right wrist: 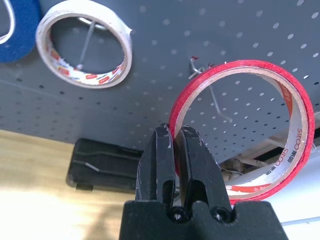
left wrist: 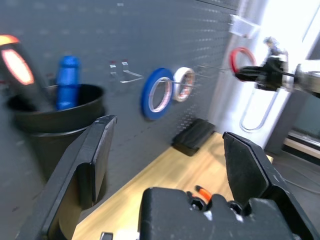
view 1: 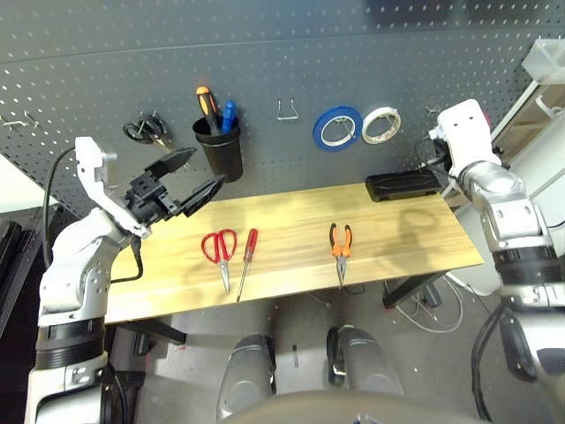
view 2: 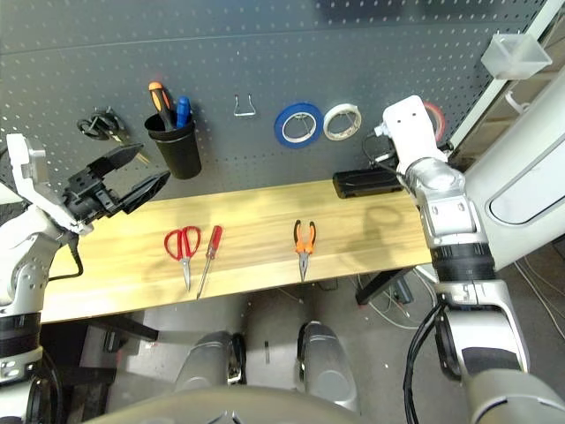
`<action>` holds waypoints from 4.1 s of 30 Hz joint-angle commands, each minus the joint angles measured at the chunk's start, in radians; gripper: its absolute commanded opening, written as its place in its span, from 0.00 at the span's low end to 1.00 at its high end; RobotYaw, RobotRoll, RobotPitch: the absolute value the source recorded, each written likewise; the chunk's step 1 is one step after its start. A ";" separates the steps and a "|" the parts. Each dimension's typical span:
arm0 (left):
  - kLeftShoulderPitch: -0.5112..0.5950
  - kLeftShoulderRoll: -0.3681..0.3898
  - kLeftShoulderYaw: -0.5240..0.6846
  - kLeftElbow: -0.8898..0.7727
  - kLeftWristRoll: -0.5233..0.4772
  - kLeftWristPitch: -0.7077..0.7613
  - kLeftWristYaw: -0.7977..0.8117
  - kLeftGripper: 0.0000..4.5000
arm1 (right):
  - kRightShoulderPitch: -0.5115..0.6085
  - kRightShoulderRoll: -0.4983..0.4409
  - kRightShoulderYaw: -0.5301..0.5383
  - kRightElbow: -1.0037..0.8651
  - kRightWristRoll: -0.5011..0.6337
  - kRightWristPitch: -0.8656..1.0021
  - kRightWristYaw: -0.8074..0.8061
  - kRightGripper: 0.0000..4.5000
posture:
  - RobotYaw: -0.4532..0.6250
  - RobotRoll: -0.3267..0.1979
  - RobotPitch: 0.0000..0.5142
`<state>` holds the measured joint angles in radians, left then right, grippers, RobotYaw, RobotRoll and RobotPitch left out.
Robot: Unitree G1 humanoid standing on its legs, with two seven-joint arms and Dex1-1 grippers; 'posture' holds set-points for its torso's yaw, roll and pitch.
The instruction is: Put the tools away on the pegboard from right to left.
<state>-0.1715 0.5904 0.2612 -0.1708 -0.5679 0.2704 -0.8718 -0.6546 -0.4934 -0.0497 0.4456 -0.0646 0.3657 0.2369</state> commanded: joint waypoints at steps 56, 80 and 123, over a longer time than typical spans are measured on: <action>0.087 0.085 -0.281 0.015 0.163 0.100 -0.070 1.00 | 0.174 0.254 -0.047 -0.504 0.243 1.060 -0.030 1.00 | 0.36 0.62 0.47; 0.150 0.098 -0.306 -0.033 0.183 0.105 -0.104 1.00 | -0.039 0.536 -0.175 0.142 0.177 0.745 -0.327 1.00 | 0.38 0.62 0.46; 0.153 0.139 -0.011 -0.135 -0.011 0.160 -0.079 1.00 | 0.158 0.120 0.214 -0.708 0.315 0.731 0.190 0.45 | 0.41 0.62 0.20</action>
<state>-0.0325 0.7233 0.2280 -0.2963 -0.5531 0.4113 -0.9483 -0.5143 -0.3588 0.1446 -0.2140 0.2328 1.1155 0.3940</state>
